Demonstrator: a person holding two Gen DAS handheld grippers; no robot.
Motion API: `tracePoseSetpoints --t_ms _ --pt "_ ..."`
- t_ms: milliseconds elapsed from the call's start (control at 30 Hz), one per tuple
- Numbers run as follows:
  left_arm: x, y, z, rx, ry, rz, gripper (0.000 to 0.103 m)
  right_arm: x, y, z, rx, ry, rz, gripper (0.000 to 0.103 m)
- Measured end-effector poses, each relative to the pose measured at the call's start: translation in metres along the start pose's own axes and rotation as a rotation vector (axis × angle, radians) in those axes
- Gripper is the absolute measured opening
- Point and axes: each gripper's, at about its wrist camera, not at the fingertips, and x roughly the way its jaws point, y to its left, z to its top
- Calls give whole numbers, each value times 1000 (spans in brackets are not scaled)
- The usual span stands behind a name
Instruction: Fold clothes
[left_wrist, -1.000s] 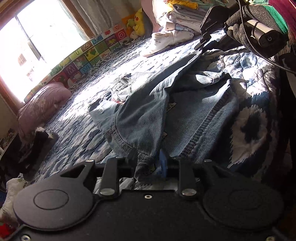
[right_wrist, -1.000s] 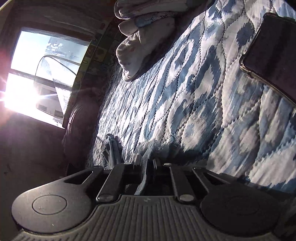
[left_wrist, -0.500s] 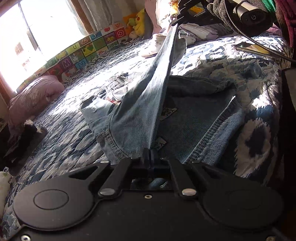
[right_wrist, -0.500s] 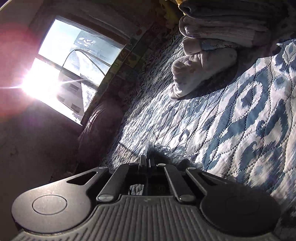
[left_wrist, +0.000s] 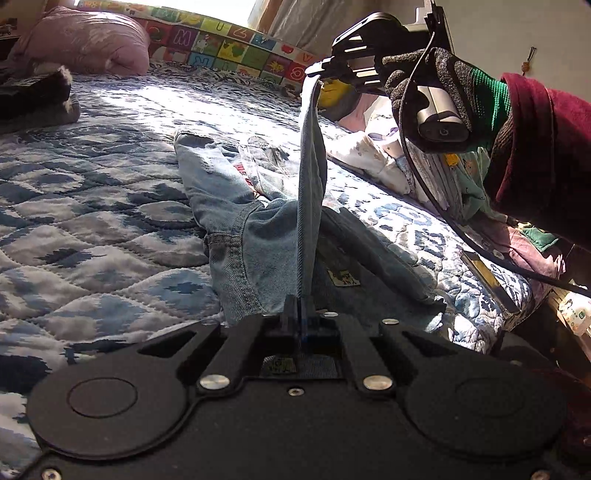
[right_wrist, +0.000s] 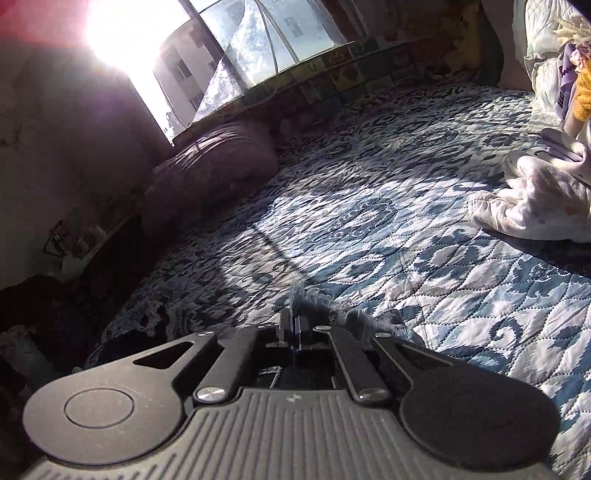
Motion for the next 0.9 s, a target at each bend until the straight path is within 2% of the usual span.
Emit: tracePoseSetpoints --t_ms 233,367,433,500,567,700,800,900 --pt "-8 33 2 -239 -16 -72 0 65 44 -10 -141 89 -28 3" --pt "-10 52 -1 -379 -10 -71 1 102 50 -14 -158 195 -2 6" --pt "-12 56 -2 -412 -13 -71 0 99 46 -12 -162 172 1 10" --pt "-13 58 -2 -430 -15 -69 1 86 24 -16 -115 181 11 28" --pt "-13 60 -2 -443 -9 -73 2 74 3 -20 -68 189 22 34" --pt "-13 59 -4 -450 13 -91 5 48 -41 -29 25 206 43 35" --pt "-13 55 -5 -436 12 -83 5 30 -66 -54 86 247 89 36" --pt "-12 53 -6 -422 3 -66 5 20 -80 -75 117 278 111 42"
